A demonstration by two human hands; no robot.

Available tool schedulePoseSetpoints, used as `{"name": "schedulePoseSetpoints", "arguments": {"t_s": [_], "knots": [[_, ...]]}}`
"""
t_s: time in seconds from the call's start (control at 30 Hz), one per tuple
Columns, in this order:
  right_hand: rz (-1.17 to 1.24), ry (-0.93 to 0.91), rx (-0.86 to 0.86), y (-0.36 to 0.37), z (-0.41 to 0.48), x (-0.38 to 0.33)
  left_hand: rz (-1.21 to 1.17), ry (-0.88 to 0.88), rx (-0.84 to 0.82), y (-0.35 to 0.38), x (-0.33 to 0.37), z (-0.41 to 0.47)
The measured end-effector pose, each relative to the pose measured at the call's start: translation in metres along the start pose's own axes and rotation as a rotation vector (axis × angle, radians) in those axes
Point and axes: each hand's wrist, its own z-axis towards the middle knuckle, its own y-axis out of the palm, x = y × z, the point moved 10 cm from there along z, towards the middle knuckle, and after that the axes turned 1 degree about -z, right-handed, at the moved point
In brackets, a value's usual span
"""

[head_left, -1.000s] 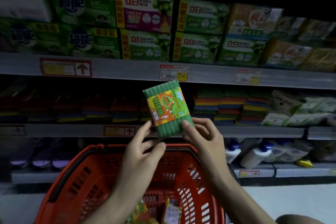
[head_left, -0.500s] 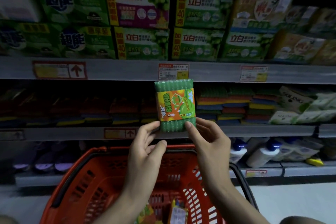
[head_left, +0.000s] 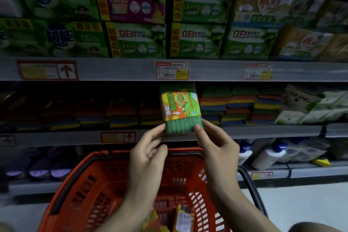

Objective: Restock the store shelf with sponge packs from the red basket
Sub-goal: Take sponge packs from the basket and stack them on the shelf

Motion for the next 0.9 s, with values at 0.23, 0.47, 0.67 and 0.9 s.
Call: {"name": "schedulePoseSetpoints", "arguments": {"t_s": [0.23, 0.47, 0.67, 0.9], "knots": [[0.061, -0.028, -0.057, 0.008, 0.005, -0.008, 0.009, 0.05, -0.015, 0.0, 0.006, 0.014], [0.008, -0.076, -0.077, 0.018, 0.016, -0.013, -0.015, 0.104, -0.015, 0.002, 0.012, 0.029], [-0.008, -0.078, -0.11, 0.028, 0.023, -0.015, -0.046, 0.111, -0.036, 0.014, 0.012, 0.038], [-0.038, -0.052, -0.083, 0.026, 0.033, -0.017, -0.075, 0.074, -0.027, 0.029, 0.007, 0.05]]}}
